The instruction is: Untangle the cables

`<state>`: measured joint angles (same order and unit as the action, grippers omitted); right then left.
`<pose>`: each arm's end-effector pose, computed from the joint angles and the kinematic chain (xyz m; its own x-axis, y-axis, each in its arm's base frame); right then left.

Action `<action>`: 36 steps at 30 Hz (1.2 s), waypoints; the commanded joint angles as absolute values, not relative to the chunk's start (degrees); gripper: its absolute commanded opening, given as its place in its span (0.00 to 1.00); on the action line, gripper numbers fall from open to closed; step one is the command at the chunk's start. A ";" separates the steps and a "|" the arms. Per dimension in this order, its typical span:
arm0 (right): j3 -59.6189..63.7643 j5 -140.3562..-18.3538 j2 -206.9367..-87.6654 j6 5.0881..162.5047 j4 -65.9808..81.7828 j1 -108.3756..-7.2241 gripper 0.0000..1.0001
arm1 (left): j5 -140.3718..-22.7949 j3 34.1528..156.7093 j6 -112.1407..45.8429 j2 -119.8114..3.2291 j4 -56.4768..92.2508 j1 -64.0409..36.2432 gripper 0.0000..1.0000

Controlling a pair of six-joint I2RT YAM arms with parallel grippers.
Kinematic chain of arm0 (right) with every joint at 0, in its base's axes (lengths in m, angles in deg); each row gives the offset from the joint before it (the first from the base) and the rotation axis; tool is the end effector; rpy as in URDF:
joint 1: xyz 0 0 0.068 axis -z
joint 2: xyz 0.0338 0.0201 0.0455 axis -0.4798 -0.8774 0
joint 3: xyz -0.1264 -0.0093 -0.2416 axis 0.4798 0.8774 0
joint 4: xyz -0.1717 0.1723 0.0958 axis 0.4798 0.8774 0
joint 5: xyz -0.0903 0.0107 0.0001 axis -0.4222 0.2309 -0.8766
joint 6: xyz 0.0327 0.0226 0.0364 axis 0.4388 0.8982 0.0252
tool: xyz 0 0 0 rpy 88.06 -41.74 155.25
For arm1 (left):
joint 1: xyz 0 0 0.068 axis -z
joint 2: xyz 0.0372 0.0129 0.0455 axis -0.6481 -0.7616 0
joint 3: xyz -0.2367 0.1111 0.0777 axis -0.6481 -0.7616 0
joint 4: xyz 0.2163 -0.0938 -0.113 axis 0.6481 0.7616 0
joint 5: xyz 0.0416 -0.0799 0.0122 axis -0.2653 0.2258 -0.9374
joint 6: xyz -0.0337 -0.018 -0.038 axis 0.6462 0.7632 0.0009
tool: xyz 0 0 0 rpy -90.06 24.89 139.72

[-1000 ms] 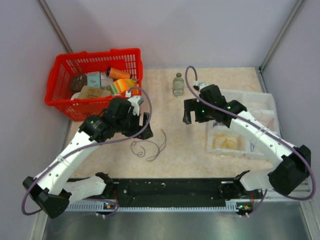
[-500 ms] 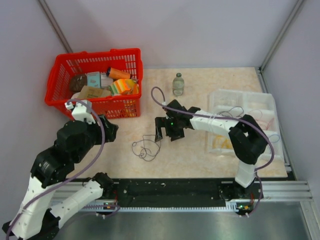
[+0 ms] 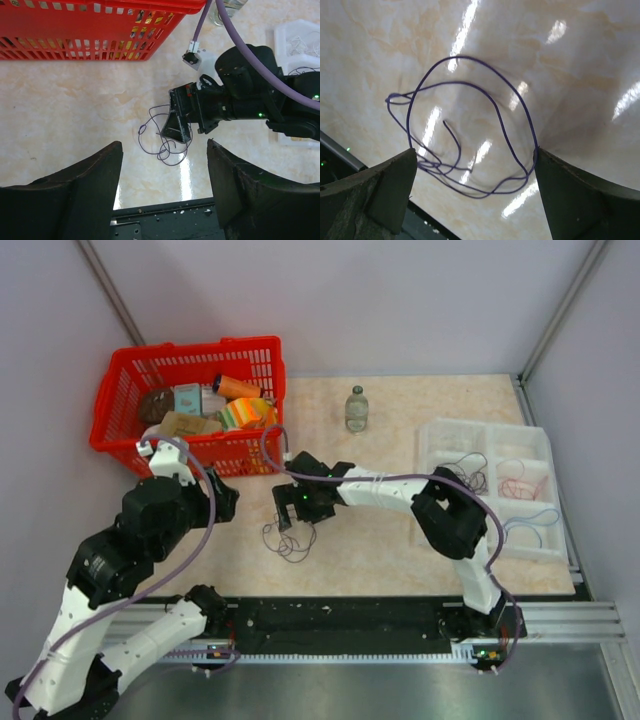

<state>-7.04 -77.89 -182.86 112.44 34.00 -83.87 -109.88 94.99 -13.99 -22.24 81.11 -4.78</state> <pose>0.2437 0.3603 0.1778 -0.8944 -0.2831 -0.3462 -0.4161 0.8103 0.4125 0.0761 -0.0395 0.4111 -0.4909 -0.2389 -0.8378 0.0606 0.9500 -0.3064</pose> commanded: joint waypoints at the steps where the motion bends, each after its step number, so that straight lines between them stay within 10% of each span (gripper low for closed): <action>1: -14.21 -82.67 -187.59 107.58 34.63 -87.03 0.97 | -110.59 97.09 -14.05 -21.38 81.16 -4.80 0.73; 16: -16.78 -103.51 -191.20 95.61 44.31 -98.37 0.75 | -110.85 97.27 -15.02 -23.05 79.93 -4.80 0.73; 25: -10.98 -111.08 -184.44 98.24 43.52 -96.18 0.00 | -112.43 97.70 -14.58 -23.32 79.93 -4.80 0.71; 36: 1.15 -102.56 -156.95 104.05 41.14 -78.70 0.00 | -118.15 97.62 -14.23 -20.50 77.91 -4.72 0.69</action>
<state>0.08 -105.91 -170.64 101.08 42.94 -85.47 -115.56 96.52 -14.38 -20.97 81.29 -4.78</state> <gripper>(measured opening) 0.014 0.696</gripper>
